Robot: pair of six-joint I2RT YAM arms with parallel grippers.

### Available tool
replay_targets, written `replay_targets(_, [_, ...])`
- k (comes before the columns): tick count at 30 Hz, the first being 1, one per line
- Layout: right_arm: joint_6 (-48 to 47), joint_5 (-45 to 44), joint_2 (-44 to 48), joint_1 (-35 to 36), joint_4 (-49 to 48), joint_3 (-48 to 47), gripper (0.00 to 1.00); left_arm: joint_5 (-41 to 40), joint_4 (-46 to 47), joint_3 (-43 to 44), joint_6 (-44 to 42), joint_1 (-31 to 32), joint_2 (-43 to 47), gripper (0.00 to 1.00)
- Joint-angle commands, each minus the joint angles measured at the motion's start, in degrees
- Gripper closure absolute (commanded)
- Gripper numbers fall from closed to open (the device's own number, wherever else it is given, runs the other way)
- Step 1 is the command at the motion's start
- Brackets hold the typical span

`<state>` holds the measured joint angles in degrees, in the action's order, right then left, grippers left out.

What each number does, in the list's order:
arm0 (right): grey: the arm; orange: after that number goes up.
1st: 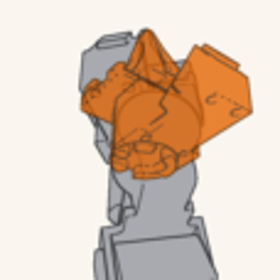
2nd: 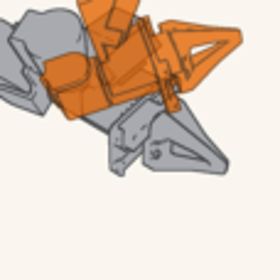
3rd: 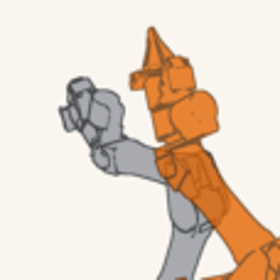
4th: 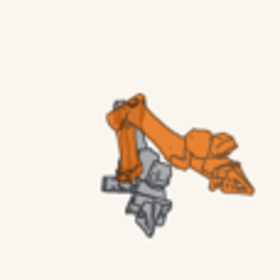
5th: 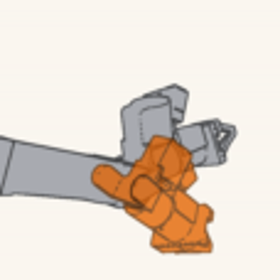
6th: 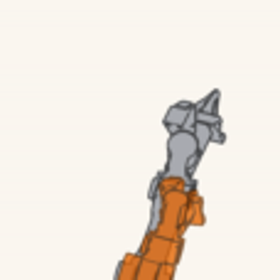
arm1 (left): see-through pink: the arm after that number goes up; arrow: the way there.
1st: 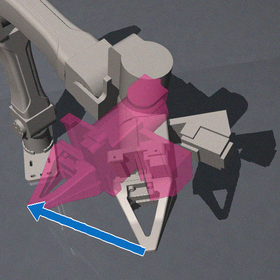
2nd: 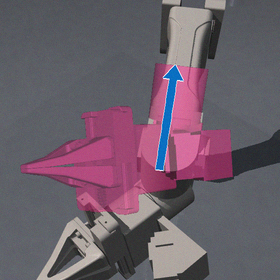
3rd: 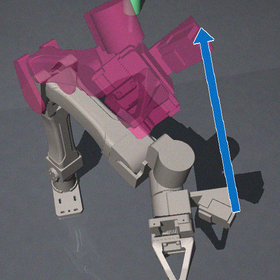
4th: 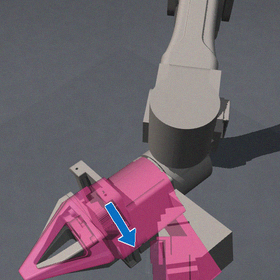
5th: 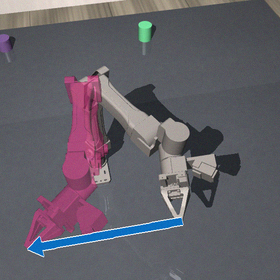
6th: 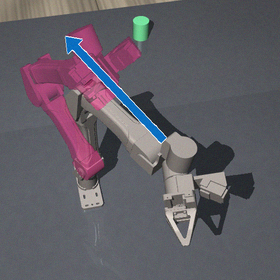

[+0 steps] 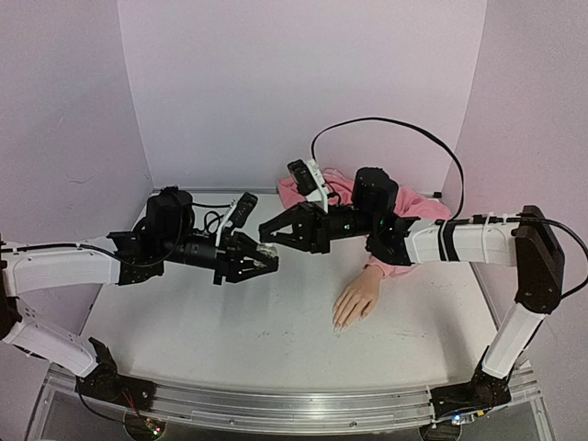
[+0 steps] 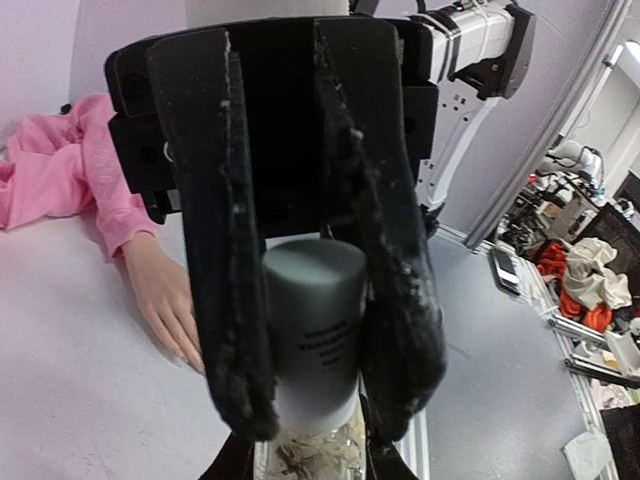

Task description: Paint the nails

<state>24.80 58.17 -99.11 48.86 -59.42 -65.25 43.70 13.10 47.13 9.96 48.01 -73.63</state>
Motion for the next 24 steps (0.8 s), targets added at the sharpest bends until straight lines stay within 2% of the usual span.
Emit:
replay_targets(1, [3.3,-4.9,-1.0,1.8,-4.0,1.0,1.0,-17.8,4.4,2.5,-3.9,-0.1,4.1,1.0])
replay_targets(4, [6.1,-11.9,-2.2,2.5,-3.1,1.4,1.0,-31.9,5.4,3.1,-6.8,-0.1,4.0,1.0])
replay_targets(6, [7.5,-19.8,-3.7,3.6,2.3,-0.7,1.0,-40.0,5.9,4.6,-9.4,-0.1,2.8,1.0])
replay_targets(8, [7.2,-33.1,-5.6,6.7,14.4,-6.3,1.0,-45.8,6.4,6.6,-12.7,0.0,0.8,1.0])
replay_targets(9, [8.8,-42.6,-6.4,8.9,21.1,-8.4,1.0,-48.7,6.7,7.6,-13.9,0.1,-0.5,1.0])
replay_targets(11, [14.5,-57.5,-6.8,13.6,24.9,-8.6,1.0,-54.0,7.4,9.5,-15.1,0.2,-2.9,1.0])
replay_targets(13, [17.4,-65.2,-7.7,17.3,25.2,-9.3,1.0,-56.4,7.8,11.1,-15.2,0.4,-4.6,1.0])
replay_targets(16, [18.2,-67.9,-8.5,18.9,26.8,-10.9,1.0,-55.8,8.2,11.4,-15.3,1.6,-5.8,1.0])
replay_targets(19, [14.7,-68.5,-6.9,18.0,26.8,-11.2,0.99,-55.1,8.1,9.5,-15.7,3.5,-5.8,1.0])
replay_targets(24, [9.0,-60.3,-1.6,12.7,24.9,-8.3,0.57,-54.8,7.4,1.7,-12.2,4.0,-2.5,1.0])
